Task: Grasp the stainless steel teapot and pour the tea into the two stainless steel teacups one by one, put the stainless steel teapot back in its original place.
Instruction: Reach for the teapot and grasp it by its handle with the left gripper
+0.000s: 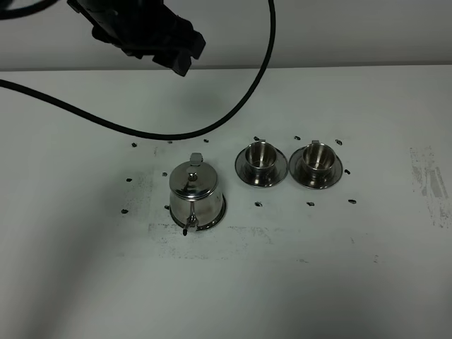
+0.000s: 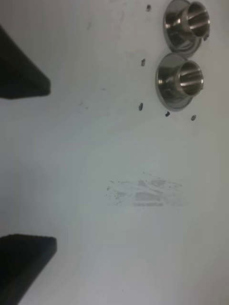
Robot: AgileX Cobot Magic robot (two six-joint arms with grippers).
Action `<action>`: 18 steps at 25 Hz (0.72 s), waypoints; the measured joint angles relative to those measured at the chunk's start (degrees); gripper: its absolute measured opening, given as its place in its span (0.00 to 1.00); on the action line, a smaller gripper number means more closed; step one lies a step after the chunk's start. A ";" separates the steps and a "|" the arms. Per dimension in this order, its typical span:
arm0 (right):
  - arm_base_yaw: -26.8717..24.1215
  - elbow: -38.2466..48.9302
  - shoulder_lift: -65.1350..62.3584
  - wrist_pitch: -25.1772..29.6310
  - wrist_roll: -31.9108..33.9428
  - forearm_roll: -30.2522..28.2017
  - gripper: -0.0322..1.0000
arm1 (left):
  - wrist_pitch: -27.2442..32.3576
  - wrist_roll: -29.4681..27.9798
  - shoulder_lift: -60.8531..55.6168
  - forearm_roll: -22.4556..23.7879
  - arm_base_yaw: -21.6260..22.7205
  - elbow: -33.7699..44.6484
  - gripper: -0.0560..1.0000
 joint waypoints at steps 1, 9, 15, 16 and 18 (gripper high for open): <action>0.00 0.00 0.00 0.00 0.00 0.00 0.60 | 0.00 -0.65 0.76 1.10 -0.51 0.00 0.61; 0.00 0.00 0.00 0.00 0.00 0.00 0.60 | -8.17 -2.01 6.74 2.87 -4.68 0.00 0.61; 0.00 0.00 0.00 0.00 0.00 0.00 0.60 | -11.90 -2.21 12.06 2.58 -5.52 0.00 0.60; 0.00 0.00 0.00 0.00 0.00 0.00 0.60 | -12.02 -2.21 12.97 2.44 -5.52 0.00 0.60; 0.00 0.00 0.00 0.00 0.00 0.00 0.60 | -11.88 -2.21 14.33 2.15 -5.52 0.00 0.59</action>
